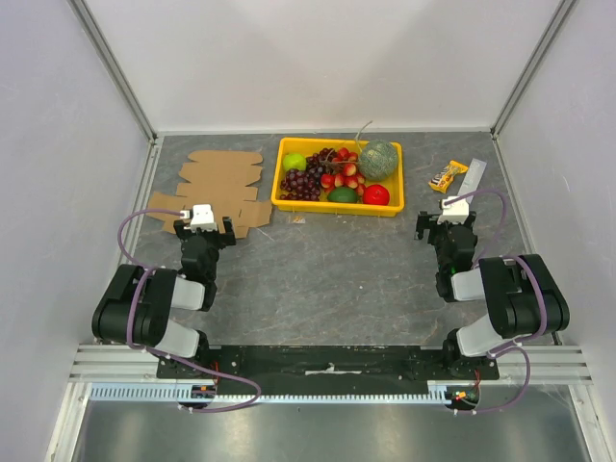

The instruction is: Fold the paper box

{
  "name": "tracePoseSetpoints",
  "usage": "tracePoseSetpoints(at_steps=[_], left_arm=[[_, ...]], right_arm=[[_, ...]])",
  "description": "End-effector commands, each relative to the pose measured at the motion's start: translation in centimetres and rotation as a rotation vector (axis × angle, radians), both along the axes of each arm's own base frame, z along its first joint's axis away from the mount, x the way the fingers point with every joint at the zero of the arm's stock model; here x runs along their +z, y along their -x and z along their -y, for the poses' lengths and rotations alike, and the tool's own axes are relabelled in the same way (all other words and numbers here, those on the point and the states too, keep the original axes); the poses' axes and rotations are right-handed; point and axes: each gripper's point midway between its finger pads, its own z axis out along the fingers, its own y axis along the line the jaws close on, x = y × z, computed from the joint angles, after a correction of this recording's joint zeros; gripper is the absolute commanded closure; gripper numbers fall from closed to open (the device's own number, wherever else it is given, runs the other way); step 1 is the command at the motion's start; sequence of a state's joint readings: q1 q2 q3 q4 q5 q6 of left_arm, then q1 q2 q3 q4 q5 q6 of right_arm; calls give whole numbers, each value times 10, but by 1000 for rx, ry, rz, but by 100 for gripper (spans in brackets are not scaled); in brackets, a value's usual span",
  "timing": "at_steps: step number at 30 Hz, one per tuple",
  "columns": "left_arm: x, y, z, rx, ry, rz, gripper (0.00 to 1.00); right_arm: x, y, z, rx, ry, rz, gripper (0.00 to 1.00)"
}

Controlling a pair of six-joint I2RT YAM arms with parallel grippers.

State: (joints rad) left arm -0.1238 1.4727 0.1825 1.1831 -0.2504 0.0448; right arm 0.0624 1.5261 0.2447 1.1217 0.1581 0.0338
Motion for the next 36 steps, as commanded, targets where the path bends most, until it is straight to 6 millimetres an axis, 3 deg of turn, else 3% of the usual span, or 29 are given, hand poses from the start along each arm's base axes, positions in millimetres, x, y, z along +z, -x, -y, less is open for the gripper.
tracePoseSetpoints(at_steps=[1,12,16,18,21,24,29,36], left_arm=[[20,-7,3,-6,43,69,0],[20,-7,3,-6,42,68,0],[23,-4,-6,53,39,77,0],[34,-2,2,6,32,108,0],[52,2,-2,115,5,84,0],[73,-1,2,154,136,63,0],[97,0,20,98,264,-3,0],[103,14,33,82,367,-154,0]], right_arm=[[14,-4,0,1,1,59,2],[15,-5,1,-2,-1,61,2],[18,-4,5,-36,-14,71,2],[27,-1,15,-99,-25,71,2],[42,-2,22,-155,-49,26,2],[66,-10,27,-248,-166,-30,2],[76,-16,27,-313,-211,-183,2],[79,-22,-18,-120,-360,-273,2]])
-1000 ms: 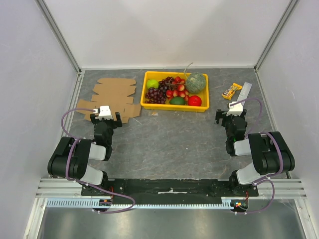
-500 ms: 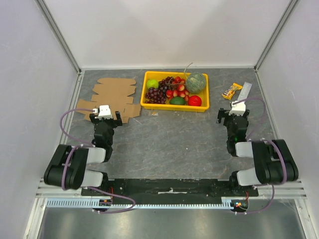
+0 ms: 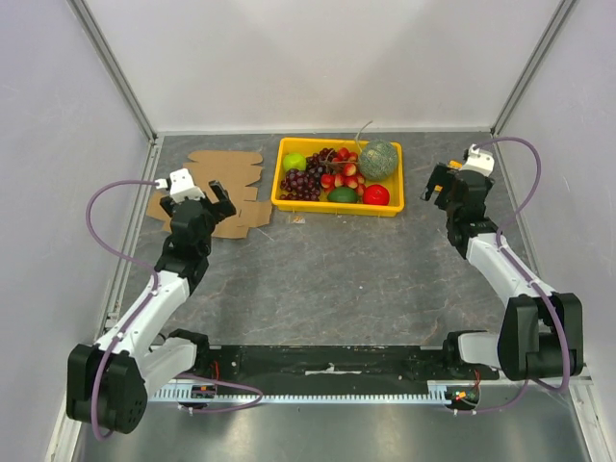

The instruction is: Fold the paper box

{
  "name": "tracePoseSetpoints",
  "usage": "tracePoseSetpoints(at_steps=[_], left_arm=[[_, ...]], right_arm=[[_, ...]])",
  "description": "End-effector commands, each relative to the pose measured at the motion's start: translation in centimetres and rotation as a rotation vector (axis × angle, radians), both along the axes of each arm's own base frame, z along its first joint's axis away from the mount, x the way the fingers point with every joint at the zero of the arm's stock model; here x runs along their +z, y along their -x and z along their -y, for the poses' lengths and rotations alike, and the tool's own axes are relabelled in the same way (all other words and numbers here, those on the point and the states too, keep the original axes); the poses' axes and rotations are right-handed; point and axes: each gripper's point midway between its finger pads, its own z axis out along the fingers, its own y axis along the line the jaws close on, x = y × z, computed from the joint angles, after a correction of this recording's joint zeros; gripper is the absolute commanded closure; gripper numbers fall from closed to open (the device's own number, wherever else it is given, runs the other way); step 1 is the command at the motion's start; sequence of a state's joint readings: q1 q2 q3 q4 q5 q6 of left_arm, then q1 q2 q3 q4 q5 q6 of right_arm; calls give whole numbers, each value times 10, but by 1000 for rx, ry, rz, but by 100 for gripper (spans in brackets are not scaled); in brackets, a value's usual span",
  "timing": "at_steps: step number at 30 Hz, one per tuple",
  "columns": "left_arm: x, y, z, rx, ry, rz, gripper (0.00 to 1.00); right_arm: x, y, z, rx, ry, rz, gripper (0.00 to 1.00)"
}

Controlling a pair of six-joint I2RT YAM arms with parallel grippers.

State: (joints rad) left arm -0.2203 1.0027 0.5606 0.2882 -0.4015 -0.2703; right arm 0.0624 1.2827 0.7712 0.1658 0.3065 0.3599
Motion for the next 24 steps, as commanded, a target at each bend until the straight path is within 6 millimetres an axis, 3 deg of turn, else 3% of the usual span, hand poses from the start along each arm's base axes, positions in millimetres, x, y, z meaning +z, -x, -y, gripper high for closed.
tracePoseSetpoints(at_steps=[1,8,12,19,24], left_arm=[[-18,15,13,-39,93,-180,0],[-39,13,36,-153,115,-276,3],[-48,16,39,-151,140,-327,6],[-42,22,38,-144,146,-345,10],[-28,34,52,-220,190,-364,16]], right_arm=[[-18,10,-36,152,-133,-117,2],[-7,20,-85,391,-271,-108,2],[5,34,-118,494,-321,-92,2],[12,70,-227,673,-333,-94,2],[1,77,-293,736,-316,-96,4]])
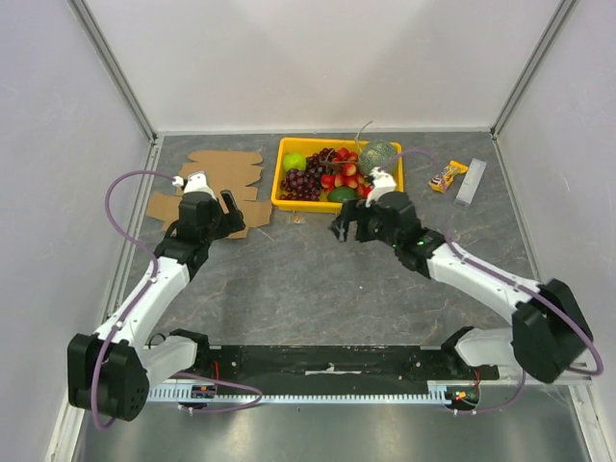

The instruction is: Fold the paper box

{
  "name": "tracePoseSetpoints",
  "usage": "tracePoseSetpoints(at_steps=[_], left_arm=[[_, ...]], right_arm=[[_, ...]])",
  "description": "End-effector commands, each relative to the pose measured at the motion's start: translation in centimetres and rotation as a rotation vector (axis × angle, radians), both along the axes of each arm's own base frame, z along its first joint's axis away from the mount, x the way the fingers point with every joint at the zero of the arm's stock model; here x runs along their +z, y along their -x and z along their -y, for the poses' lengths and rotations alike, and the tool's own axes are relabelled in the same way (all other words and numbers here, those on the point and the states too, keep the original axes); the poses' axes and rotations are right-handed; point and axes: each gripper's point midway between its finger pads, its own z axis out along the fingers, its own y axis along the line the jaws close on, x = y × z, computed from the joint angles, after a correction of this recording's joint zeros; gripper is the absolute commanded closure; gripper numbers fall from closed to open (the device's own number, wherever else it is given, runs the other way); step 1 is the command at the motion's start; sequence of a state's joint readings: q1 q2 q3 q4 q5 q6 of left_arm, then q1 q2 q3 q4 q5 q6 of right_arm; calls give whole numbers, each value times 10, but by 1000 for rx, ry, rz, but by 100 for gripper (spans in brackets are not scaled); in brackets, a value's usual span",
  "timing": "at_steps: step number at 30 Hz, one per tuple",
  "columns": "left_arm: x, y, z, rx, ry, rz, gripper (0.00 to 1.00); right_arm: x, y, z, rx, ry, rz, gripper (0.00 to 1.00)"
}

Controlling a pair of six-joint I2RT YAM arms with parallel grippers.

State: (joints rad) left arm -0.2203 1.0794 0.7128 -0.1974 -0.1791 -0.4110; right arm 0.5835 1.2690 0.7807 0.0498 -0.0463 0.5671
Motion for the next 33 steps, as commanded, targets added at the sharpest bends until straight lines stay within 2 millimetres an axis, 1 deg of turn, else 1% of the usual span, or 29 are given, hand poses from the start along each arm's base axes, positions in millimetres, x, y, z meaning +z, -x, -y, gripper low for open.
tracePoseSetpoints(at_steps=[1,4,5,7,8,9,12,13,14,15,16,18,22,24,28,29,33], left_arm=[[36,8,14,-47,80,36,16],[43,18,10,-61,56,31,17],[43,22,8,-57,46,23,17],[45,29,6,-63,31,13,17],[46,32,5,-69,22,10,17],[47,35,5,-76,19,9,17],[46,42,2,-97,-11,-2,18],[44,45,0,-103,-30,-7,18],[43,47,-2,-103,-45,-13,18],[42,48,-4,-108,-62,-14,18],[39,51,-6,-112,-75,-18,18],[35,54,-7,-121,-89,-22,18],[38,56,-4,-142,-81,-11,19],[37,56,-2,-153,-78,-12,19],[36,57,-2,-164,-87,-13,19],[36,57,-3,-164,-90,-12,19],[36,58,0,-172,-81,-12,19]], right_arm=[[11,-9,-53,-13,-36,51,4],[-2,-8,-89,2,-35,46,6],[-3,-9,-100,5,-49,44,6],[-13,-11,-123,19,-68,33,8],[-14,-13,-133,19,-88,30,9],[-26,-15,-141,14,-84,17,11],[-36,-27,-162,-12,-115,10,15],[-36,-33,-166,-24,-122,15,16],[-41,-37,-167,-48,-114,13,18],[-44,-41,-169,-68,-115,10,18],[-42,-46,-173,-79,-129,14,18],[-47,-52,-180,-88,-138,9,19],[-61,-61,-198,-87,-162,-27,23],[-65,-65,-206,-92,-180,-32,25],[-73,-76,-214,-122,-172,-42,28],[-78,-78,-215,-131,-162,-45,29],[-83,-87,-220,-157,-159,-47,31]])
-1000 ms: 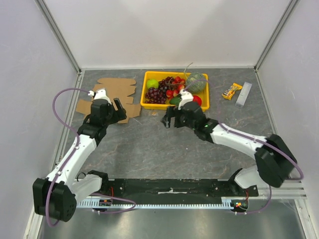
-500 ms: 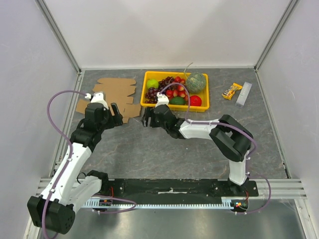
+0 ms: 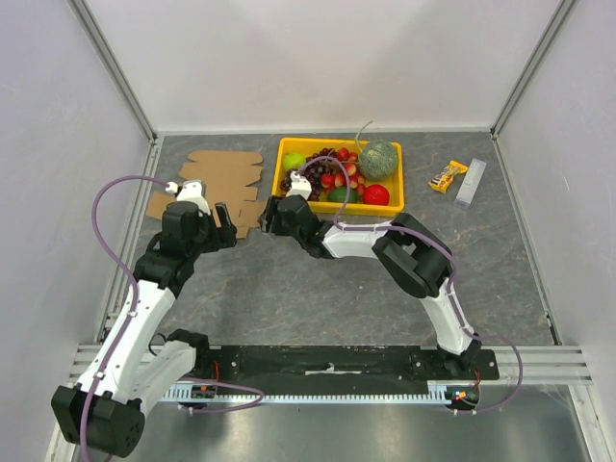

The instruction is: Fold the paper box

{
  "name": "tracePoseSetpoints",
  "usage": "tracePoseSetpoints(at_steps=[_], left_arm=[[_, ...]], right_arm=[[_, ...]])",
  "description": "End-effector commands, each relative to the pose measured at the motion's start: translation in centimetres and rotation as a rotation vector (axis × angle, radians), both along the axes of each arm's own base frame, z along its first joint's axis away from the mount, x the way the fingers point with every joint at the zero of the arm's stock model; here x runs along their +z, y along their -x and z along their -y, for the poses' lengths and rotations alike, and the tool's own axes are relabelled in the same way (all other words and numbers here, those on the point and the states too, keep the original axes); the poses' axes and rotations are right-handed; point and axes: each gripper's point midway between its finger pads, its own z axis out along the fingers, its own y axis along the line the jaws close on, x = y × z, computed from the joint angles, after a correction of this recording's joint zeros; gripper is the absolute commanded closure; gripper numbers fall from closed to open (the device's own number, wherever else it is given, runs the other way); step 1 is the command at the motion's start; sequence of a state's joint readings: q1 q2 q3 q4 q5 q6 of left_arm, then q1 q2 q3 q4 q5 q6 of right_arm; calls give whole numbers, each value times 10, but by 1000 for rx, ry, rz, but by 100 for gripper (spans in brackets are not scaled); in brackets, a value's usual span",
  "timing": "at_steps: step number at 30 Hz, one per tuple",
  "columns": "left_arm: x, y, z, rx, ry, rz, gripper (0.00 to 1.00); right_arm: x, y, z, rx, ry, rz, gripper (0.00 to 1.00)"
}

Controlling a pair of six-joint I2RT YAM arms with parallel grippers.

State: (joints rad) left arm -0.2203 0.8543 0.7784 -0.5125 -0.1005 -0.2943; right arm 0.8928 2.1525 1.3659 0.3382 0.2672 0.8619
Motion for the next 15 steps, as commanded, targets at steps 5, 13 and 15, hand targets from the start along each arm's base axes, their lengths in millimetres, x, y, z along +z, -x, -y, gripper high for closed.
tracePoseSetpoints(at_steps=[5,13,15], left_arm=[[3,2,2,-42,-16,15,19],[3,2,1,-38,-20,17,19],[3,2,1,-38,-21,16,19]], right_arm=[[3,-23,-11,-101,-22,4,37],[-11,-31,-17,-129,-12,6,41],[-14,-32,-20,-126,-18,8,41]])
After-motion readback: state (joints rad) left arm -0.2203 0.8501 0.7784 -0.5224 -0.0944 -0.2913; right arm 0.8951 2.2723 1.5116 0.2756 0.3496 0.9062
